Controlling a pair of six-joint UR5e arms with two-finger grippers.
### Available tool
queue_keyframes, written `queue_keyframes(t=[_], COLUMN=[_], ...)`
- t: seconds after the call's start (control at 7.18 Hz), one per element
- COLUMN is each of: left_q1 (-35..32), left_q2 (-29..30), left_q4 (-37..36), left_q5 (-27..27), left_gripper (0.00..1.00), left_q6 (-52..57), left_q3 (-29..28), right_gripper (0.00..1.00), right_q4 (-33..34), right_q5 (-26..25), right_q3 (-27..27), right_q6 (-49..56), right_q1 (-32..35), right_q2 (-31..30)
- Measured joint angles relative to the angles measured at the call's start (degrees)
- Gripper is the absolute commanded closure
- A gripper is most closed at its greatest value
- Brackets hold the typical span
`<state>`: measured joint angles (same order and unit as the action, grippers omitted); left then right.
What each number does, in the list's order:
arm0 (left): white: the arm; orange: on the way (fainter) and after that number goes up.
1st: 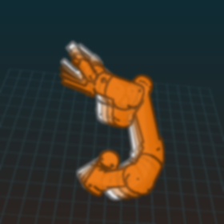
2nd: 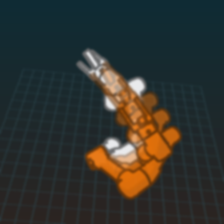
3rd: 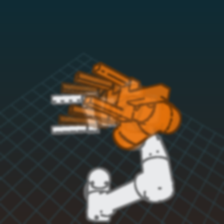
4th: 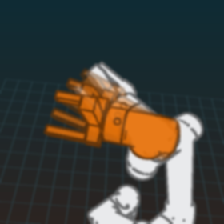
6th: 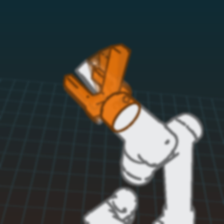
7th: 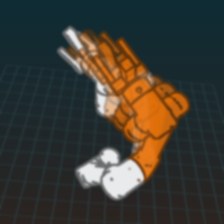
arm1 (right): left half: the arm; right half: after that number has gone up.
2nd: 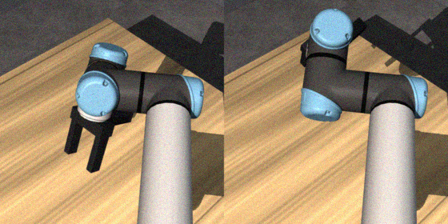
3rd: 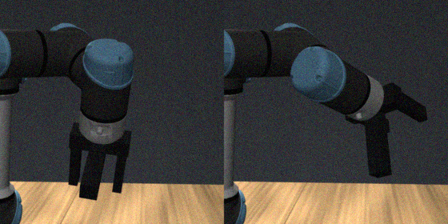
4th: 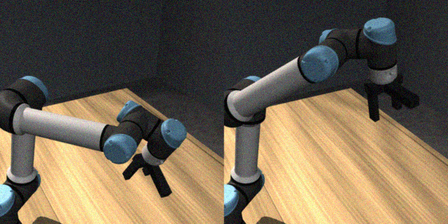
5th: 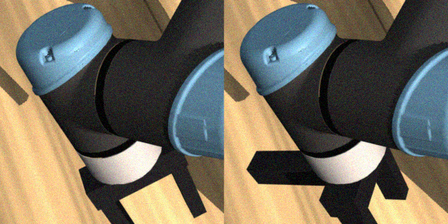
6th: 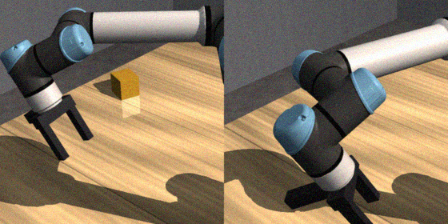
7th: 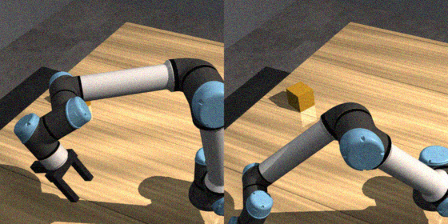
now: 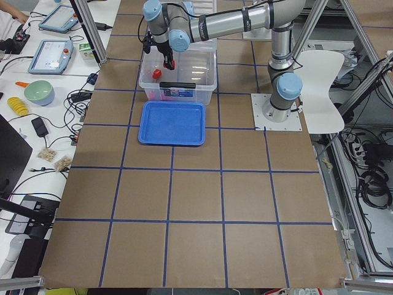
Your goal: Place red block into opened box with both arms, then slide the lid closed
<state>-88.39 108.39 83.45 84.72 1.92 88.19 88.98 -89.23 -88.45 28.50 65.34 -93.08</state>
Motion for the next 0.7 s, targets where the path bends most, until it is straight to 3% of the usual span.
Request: queue_keyframes(t=[0.42, 0.7], left_q1=[0.0, 0.1], left_q2=[1.2, 3.0], left_q4=[-9.4, -11.7], left_q5=[-0.5, -0.5], left_gripper=[1.00, 1.00], left_q6=[0.5, 0.8], left_q3=[6.9, 8.6], right_gripper=[0.00, 0.00], right_q4=[1.4, 4.5], right_q5=[0.1, -0.4], right_q3=[0.6, 1.3], right_q6=[-14.1, -24.3], right_q1=[9.5, 18.1], right_q2=[1.0, 3.7])
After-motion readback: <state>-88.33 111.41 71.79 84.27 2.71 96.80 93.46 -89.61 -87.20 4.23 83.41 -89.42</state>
